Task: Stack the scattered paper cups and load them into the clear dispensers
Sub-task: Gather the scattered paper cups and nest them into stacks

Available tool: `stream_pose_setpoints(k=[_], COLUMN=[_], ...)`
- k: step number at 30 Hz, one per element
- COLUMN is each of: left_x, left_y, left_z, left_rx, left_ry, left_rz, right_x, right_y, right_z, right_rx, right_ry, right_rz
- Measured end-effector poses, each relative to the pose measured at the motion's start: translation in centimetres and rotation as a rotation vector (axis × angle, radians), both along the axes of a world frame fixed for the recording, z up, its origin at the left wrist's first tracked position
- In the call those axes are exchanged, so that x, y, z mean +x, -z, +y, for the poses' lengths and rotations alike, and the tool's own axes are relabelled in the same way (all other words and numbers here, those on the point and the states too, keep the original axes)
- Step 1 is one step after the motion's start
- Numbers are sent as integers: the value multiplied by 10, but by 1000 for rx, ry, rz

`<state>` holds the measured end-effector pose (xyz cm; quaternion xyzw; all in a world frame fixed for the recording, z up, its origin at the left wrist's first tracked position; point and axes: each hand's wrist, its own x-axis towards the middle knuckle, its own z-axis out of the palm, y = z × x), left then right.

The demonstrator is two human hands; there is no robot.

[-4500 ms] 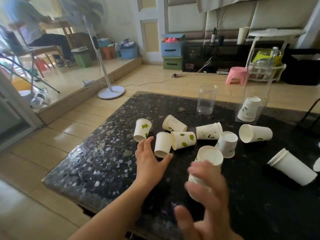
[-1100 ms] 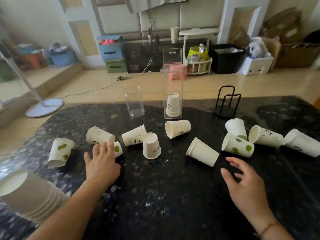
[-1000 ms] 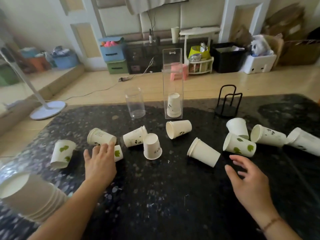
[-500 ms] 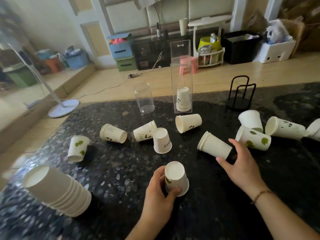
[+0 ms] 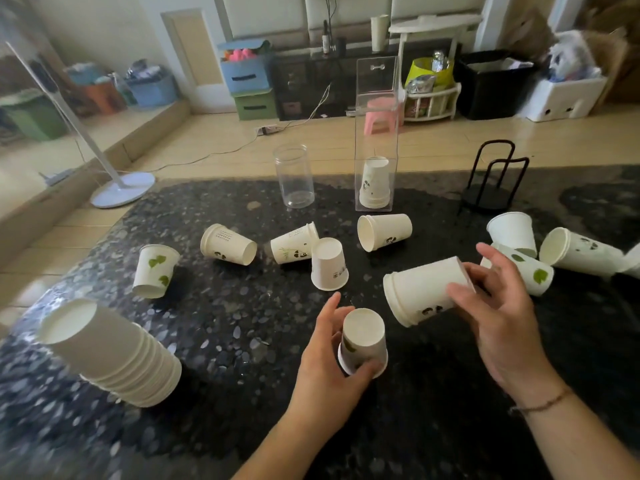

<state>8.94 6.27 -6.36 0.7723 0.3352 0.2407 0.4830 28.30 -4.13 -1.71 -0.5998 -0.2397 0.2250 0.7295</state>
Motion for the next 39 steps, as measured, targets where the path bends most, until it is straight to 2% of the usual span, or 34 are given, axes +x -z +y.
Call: stream_pose_setpoints(k=[2,5,8,13,17,19,21,23,24,26,29,39], left_x=[1,-1,-4,-5,-9,-10,-5,5,11,24,43,66], left_y=[0,1,-1,-1,-3,-9,-16,-25,-28,-31,-28,-11], left_z=[1,2,1,-1,0,0,6,25,38,66,99,109], left_rx=[-1,-45,-93,-73,-128,-237,-299,-255,-189,-23,74,19], left_ry=[-4,20,67,96,248,305,179,-43,-137,-241,-247,-378], left_rz=[7,-29,-78,-94,-55,-135,-267,-324,-280,-78,167,129], right_x=[-14,-34,-46,-60,-57,-55,-53,-49,-47,-41,-34,-20], right_y=[-10,-17,-14,8,16,16,17,17,18,21,25,25], right_z=[3,8,15,18,17,16,15,17,19,22,28,36], right_rx=[73,47,-60,-365,-478,-512,-497,-421,-372,-296,-263,-325], right_ry=[-78,-179,-254,-402,-440,-480,-496,-452,-424,-367,-288,-50], right_rz=[-12,-209,-405,-593,-585,-582,-527,-437,-383,-303,-231,-133])
